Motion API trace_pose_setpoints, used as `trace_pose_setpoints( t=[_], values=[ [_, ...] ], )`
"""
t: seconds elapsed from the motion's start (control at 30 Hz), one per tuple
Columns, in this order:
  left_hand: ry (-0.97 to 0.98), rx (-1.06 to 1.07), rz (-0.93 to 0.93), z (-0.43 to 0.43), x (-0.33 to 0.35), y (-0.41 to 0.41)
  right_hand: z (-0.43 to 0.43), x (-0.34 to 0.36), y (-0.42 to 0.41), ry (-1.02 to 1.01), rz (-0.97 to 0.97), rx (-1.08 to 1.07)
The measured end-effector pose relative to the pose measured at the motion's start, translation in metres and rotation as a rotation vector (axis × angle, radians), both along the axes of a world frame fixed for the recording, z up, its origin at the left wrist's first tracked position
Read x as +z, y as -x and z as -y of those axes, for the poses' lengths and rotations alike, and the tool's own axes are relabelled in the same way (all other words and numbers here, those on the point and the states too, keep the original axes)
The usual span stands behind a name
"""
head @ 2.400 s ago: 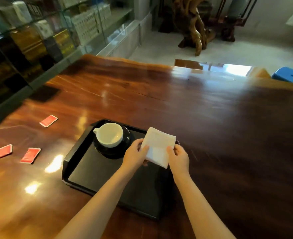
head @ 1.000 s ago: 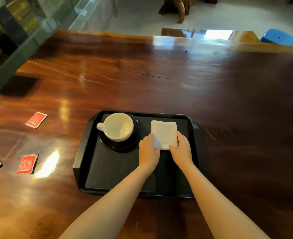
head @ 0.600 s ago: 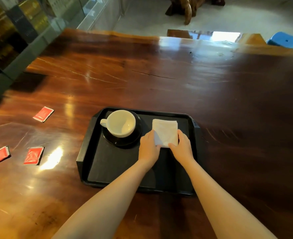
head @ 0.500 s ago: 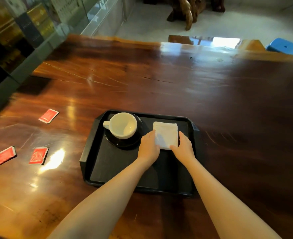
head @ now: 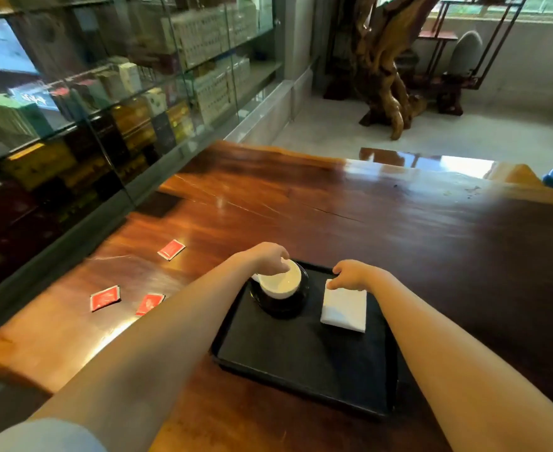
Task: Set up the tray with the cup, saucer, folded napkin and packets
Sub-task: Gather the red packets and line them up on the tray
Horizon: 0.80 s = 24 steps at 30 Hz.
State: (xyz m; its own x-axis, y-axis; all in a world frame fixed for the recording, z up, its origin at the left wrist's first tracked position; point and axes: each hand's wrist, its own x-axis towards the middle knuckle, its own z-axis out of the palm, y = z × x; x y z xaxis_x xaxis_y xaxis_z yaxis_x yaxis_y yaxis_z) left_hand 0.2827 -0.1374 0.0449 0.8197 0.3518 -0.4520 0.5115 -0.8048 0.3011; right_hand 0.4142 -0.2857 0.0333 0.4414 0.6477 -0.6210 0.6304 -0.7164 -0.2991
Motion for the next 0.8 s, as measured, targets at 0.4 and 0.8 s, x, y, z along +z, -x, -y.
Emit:
trace_pose_setpoints(
  t=[0.4, 0.8],
  values=[
    [0.022, 0.226, -0.108, -0.116, 0.003, 0.149, -0.155, 0.019, 0.094, 0.104, -0.010, 0.362],
    [0.070, 0.280, -0.290, -0.268, -0.063, 0.310, -0.317, -0.045, 0.204, 0.180, -0.031, 0.563]
  ],
)
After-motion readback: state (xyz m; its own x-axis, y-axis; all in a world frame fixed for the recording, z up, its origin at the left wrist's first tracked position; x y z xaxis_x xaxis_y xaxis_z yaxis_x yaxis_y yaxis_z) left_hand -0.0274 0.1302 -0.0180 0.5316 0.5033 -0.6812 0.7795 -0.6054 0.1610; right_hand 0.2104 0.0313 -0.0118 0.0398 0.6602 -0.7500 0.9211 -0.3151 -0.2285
